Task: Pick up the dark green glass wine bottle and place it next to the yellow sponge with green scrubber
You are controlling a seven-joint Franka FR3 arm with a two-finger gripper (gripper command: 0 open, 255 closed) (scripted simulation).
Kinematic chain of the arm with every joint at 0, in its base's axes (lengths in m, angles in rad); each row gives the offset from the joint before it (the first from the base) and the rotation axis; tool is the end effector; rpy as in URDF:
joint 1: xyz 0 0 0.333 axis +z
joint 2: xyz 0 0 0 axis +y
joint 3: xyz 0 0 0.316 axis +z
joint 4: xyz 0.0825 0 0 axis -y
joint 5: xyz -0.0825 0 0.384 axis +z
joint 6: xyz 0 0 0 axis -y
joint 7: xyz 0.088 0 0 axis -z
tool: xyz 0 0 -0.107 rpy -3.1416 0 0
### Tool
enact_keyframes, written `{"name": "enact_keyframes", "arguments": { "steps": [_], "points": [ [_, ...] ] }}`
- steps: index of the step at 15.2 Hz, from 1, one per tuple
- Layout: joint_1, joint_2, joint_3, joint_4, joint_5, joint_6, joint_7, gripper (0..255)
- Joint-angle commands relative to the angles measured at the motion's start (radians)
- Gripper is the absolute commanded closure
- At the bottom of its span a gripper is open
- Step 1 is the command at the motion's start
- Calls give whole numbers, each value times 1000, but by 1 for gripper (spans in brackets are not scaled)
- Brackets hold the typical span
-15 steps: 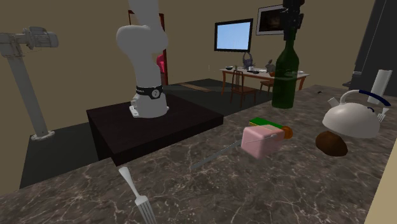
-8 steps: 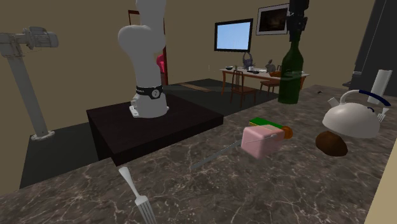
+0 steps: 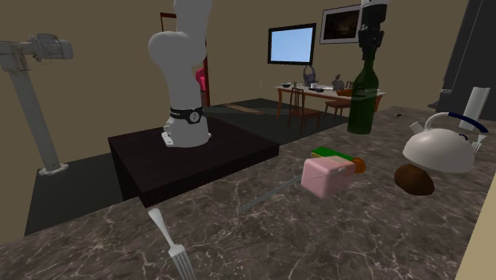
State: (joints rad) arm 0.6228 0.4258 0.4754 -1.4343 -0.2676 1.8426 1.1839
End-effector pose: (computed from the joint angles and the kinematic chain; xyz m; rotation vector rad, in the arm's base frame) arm 0.3732 0.5688 0.4728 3.1365 -0.0893 0.1181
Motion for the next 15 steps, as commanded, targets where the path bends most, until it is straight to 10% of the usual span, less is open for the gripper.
{"name": "enact_keyframes", "arguments": {
  "steps": [1,15],
  "points": [
    [-3,0,-1,-29,-2,30,4,255],
    [-7,19,-8,-106,-17,123,20,255]
  ]
}}
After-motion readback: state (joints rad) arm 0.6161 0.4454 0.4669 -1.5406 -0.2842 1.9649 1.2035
